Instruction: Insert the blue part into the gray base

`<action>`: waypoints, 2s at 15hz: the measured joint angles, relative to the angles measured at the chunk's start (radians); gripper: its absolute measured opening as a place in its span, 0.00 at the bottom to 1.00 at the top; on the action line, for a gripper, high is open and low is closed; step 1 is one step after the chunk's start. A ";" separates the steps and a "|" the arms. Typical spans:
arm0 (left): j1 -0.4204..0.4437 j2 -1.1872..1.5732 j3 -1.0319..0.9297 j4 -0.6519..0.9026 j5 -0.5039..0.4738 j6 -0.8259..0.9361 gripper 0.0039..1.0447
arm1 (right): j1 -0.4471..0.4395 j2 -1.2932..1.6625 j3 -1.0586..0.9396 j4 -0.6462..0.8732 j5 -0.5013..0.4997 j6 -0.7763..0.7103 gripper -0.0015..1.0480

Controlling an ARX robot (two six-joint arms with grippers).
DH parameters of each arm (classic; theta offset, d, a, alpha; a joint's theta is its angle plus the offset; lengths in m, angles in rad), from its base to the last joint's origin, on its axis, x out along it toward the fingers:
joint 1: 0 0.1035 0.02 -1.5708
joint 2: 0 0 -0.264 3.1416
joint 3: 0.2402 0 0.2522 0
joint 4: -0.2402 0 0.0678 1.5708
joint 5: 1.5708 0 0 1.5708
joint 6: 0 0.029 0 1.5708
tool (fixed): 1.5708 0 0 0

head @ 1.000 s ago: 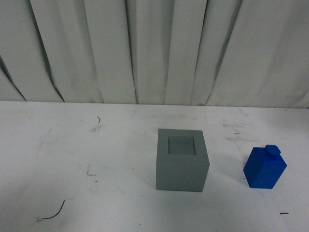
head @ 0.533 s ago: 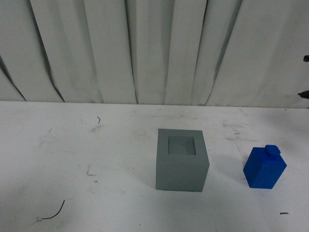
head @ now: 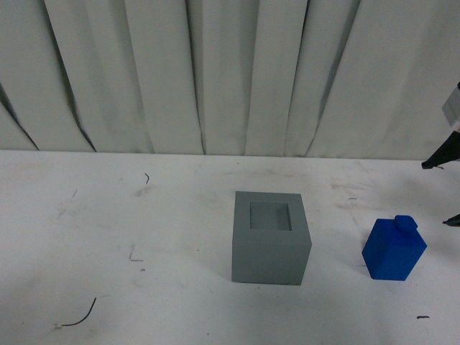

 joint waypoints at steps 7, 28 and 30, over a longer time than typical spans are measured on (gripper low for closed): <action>0.000 0.000 0.000 0.000 0.000 0.000 0.94 | 0.070 0.105 0.076 -0.084 0.079 -0.033 0.94; 0.000 0.000 0.000 0.000 0.000 0.000 0.94 | 0.123 0.203 0.083 -0.066 0.123 -0.079 0.45; 0.000 0.000 0.000 0.000 0.000 0.000 0.94 | 0.143 0.201 0.084 -0.079 0.122 -0.069 0.45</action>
